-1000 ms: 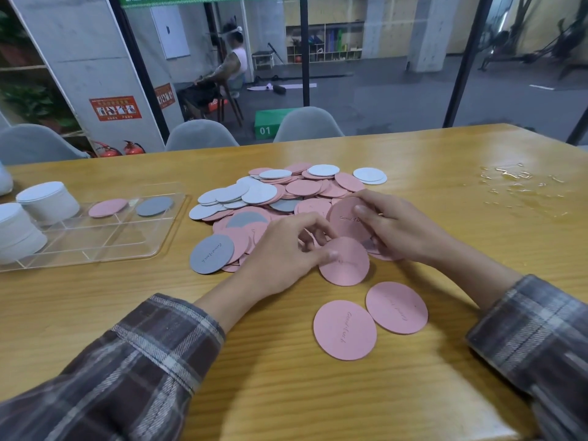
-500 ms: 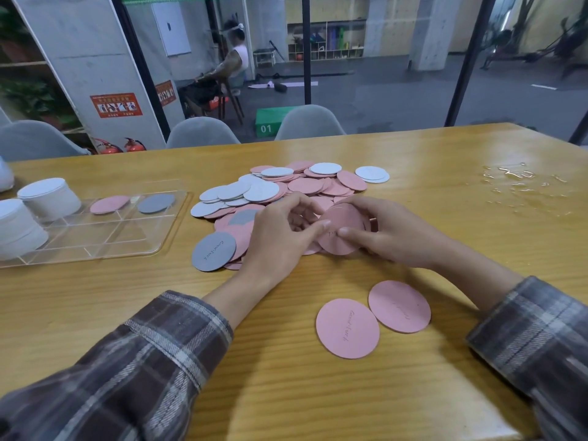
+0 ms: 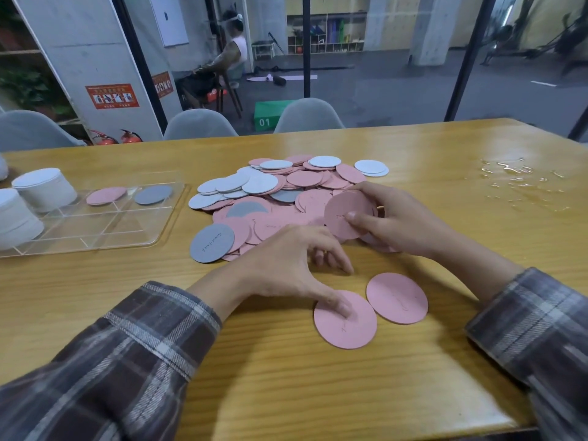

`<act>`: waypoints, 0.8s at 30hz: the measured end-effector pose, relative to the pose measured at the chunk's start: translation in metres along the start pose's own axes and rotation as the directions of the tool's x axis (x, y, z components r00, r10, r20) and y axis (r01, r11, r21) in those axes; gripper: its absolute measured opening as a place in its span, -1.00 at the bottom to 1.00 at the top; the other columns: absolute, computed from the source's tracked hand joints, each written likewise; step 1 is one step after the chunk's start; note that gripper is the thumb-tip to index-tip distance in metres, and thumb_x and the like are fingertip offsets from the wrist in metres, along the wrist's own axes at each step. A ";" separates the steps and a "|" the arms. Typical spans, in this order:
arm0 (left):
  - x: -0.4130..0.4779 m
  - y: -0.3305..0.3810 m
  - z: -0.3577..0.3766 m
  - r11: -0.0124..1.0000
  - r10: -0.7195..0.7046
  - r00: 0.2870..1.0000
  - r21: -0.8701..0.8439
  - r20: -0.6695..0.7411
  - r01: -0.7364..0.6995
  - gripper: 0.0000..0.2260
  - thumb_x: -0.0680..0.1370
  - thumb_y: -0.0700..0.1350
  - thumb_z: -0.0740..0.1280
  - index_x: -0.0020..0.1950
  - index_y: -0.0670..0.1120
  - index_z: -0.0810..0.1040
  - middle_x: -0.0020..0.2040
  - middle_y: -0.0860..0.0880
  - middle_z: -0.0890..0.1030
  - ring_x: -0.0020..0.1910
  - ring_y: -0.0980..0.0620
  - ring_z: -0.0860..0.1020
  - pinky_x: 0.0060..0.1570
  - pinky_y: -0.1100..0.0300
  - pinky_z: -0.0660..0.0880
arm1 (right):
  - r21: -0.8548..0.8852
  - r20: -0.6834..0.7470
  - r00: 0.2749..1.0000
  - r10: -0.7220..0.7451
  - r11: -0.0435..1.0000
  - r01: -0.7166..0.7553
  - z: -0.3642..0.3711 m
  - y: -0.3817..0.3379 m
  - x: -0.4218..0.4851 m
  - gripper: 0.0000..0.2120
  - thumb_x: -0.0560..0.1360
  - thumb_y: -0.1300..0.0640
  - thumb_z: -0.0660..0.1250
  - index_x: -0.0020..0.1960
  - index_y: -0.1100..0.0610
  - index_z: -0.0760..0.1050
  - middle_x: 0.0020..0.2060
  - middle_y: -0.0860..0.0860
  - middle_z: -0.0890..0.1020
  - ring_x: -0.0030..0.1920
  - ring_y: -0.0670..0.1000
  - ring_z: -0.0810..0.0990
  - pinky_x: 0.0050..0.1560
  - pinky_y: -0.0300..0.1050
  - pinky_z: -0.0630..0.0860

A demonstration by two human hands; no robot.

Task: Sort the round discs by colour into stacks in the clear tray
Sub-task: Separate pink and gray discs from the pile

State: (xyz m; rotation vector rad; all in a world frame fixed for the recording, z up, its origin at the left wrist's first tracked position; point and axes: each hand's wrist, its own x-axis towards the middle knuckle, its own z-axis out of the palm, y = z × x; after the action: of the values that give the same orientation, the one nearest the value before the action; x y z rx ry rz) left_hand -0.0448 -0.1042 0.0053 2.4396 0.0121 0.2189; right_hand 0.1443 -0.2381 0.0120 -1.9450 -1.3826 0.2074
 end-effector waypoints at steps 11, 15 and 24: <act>0.005 -0.006 -0.005 0.993 -0.071 0.994 -0.086 0.079 0.078 -0.83 0.51 -0.07 0.57 0.05 0.01 0.65 -0.09 0.22 0.61 -0.15 0.19 0.53 -0.10 0.40 0.42 | 0.001 0.020 1.000 0.009 1.000 -0.009 0.002 0.001 -0.001 -0.90 0.61 0.09 0.35 0.12 0.00 0.53 -0.41 -0.29 0.57 -0.42 -0.18 0.53 -0.36 -0.20 0.32; 0.006 -0.011 -0.007 0.973 -0.135 0.987 -0.199 -0.090 0.115 -0.85 0.50 -0.14 0.57 -0.01 -0.03 0.64 -0.14 0.13 0.68 -0.19 0.10 0.60 -0.14 0.29 0.48 | 0.036 0.037 0.999 0.011 0.999 -0.012 0.003 -0.003 -0.002 -0.87 0.65 0.12 0.29 -0.06 -0.05 0.46 -0.46 -0.10 0.56 -0.50 -0.12 0.47 -0.49 -0.35 0.30; 0.013 -0.012 -0.001 0.924 -0.296 0.840 -0.357 -0.454 0.133 -0.87 0.52 -0.23 0.54 -0.02 -0.13 0.61 -0.19 -0.09 0.71 -0.27 -0.03 0.73 -0.10 -0.01 0.70 | 0.307 0.102 0.989 0.103 0.943 -0.130 0.006 -0.007 -0.003 -0.76 0.74 0.08 0.09 0.00 0.15 0.44 -0.34 0.18 0.43 -0.37 0.11 0.38 -0.48 -0.13 0.29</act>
State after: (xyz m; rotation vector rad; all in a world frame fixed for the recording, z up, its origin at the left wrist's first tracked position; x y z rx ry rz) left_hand -0.0313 -0.0936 0.0011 1.9805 0.4526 0.6941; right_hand 0.1341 -0.2368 0.0113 -1.7668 -1.2039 0.5392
